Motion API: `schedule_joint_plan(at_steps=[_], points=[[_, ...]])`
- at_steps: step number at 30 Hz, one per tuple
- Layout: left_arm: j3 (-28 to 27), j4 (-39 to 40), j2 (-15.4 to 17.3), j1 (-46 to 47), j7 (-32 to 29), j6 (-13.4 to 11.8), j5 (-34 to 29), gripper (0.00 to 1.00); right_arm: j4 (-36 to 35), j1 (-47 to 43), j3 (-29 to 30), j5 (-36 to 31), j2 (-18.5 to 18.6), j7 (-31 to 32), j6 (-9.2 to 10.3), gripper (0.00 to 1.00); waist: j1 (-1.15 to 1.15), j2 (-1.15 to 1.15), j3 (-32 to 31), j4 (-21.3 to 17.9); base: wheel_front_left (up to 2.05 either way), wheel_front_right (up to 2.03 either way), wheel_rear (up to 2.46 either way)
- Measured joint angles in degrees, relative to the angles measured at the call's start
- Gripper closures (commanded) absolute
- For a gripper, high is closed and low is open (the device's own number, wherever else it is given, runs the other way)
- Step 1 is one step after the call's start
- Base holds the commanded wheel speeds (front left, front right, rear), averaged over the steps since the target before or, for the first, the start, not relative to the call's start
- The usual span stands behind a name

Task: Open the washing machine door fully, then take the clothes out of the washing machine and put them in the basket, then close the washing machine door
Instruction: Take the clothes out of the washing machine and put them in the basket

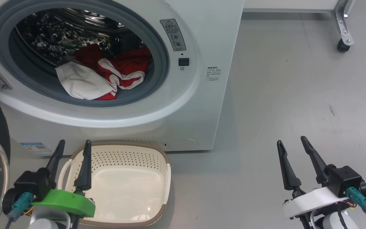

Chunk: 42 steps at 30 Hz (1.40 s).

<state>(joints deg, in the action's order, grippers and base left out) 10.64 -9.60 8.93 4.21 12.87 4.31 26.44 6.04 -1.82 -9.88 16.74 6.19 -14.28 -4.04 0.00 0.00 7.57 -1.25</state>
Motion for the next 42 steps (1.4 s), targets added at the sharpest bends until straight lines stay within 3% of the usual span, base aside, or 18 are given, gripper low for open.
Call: schedule_joint_plan(at_steps=[13,25,32,42], points=[[-3.6,0.6,3.2,4.5,-4.2,-3.1,-1.0,0.00,-0.9,1.1,-2.1,-0.2,-0.9,0.0,-0.01,0.00,0.00,0.00,7.7,-2.6,0.00,0.00,0.00],[-6.7,-0.1,8.2,16.8,-12.6,-6.6,-1.4,0.00,-2.1,5.2,-3.8,-0.2,-2.1,0.0,-0.44,0.00,0.00,0.00,15.3,-7.6,0.00,0.00,0.00],[-9.0,-4.0,10.3,24.2,-18.7,-8.6,-1.4,0.00,-2.1,8.0,-5.0,-0.2,-2.7,0.0,-0.62,0.00,0.00,0.00,19.4,-11.3,0.00,0.00,0.00],[-10.0,-10.6,12.9,33.1,-26.4,-9.7,-3.0,0.00,-2.1,9.9,-5.0,-0.2,-3.0,0.0,-0.87,0.00,0.00,0.00,24.0,-15.7,0.00,0.00,0.00]])
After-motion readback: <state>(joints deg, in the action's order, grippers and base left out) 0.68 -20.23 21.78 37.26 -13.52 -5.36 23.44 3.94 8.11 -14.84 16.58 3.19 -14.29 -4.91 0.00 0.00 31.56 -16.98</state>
